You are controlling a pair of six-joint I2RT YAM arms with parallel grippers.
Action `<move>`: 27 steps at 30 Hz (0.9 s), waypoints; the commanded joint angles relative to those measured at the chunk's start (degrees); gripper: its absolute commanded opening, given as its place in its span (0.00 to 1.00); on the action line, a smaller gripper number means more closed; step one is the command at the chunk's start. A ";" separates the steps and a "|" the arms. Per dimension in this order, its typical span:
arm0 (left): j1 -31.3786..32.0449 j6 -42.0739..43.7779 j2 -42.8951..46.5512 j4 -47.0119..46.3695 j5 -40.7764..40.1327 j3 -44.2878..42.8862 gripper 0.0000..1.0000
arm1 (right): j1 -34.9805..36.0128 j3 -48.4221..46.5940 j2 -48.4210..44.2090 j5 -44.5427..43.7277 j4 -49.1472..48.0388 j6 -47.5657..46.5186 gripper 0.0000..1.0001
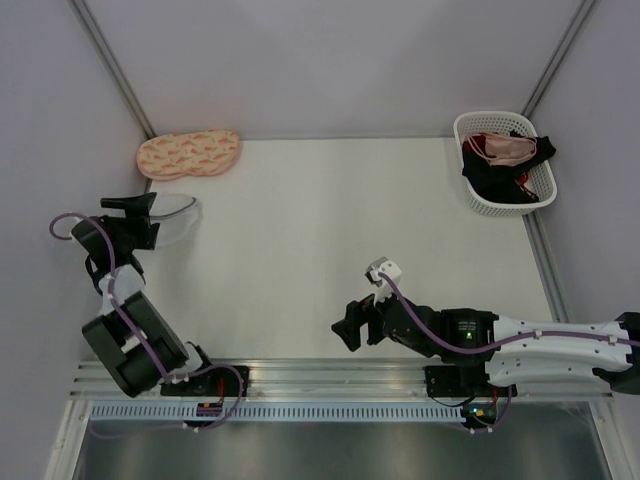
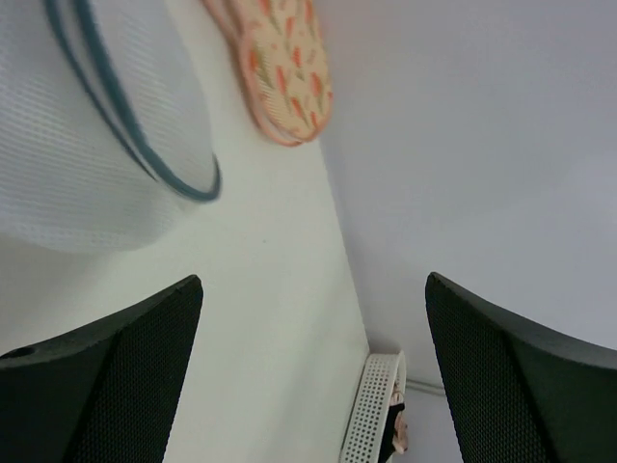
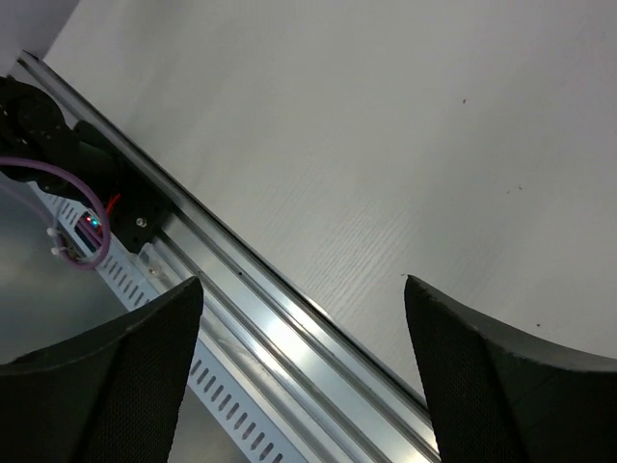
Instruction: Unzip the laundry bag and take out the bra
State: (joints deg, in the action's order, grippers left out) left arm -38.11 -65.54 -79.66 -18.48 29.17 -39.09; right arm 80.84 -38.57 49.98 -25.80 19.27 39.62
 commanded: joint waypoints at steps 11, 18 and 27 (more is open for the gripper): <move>14.26 12.71 37.81 22.70 23.55 10.43 1.00 | 0.20 0.60 -12.70 -5.31 1.82 2.57 0.98; 27.72 14.03 47.74 23.75 32.09 13.60 1.00 | 0.20 -0.02 -17.28 -9.09 5.08 2.48 0.98; 35.82 17.70 52.41 28.13 35.17 10.88 1.00 | 0.20 -2.21 -16.58 -11.29 7.19 3.54 0.98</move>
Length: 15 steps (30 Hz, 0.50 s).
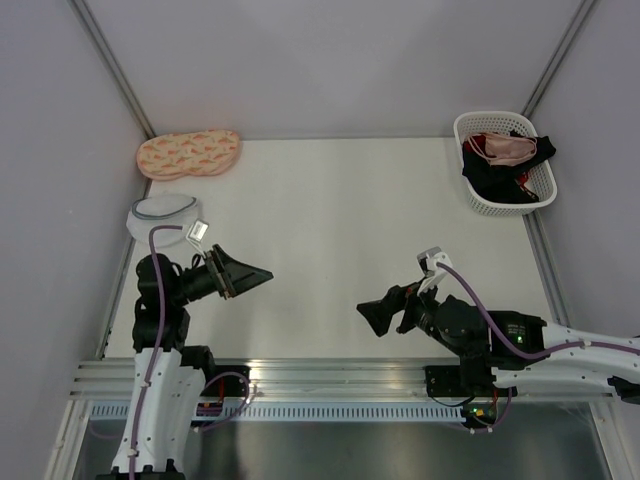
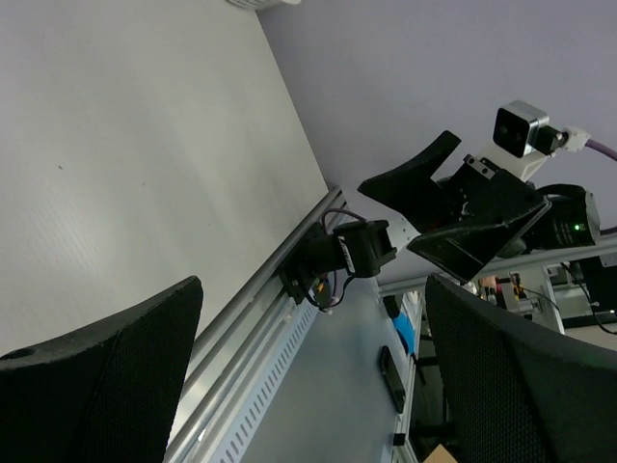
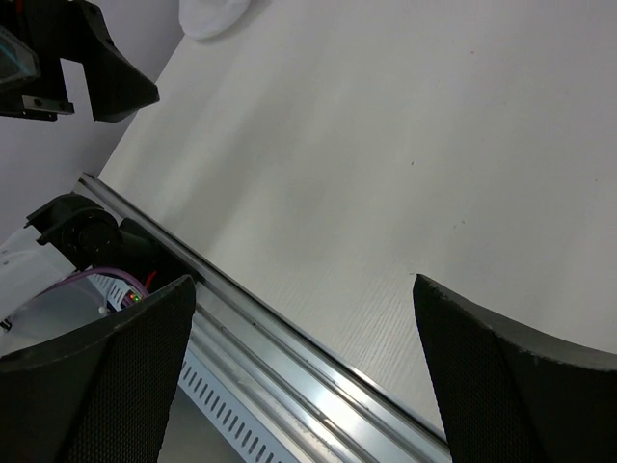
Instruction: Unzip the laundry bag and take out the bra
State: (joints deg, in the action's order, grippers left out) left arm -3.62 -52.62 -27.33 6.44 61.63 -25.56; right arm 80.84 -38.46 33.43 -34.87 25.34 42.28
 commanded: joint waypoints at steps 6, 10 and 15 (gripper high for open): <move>7.30 17.44 -5.52 18.58 -4.04 -9.06 1.00 | 0.20 -2.76 0.23 -3.45 1.81 1.58 0.98; 13.71 21.15 -9.66 20.19 -9.32 -13.37 1.00 | 0.20 -3.64 1.28 -4.15 2.25 1.49 0.98; 18.46 24.05 -14.41 20.54 -14.06 -14.25 1.00 | 0.20 -4.96 2.43 -4.68 3.31 1.22 0.98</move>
State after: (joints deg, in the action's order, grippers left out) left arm 12.97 -34.13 -40.25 24.75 52.64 -37.78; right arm 80.84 -40.56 35.62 -37.56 27.90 43.33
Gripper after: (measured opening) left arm 0.993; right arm 0.976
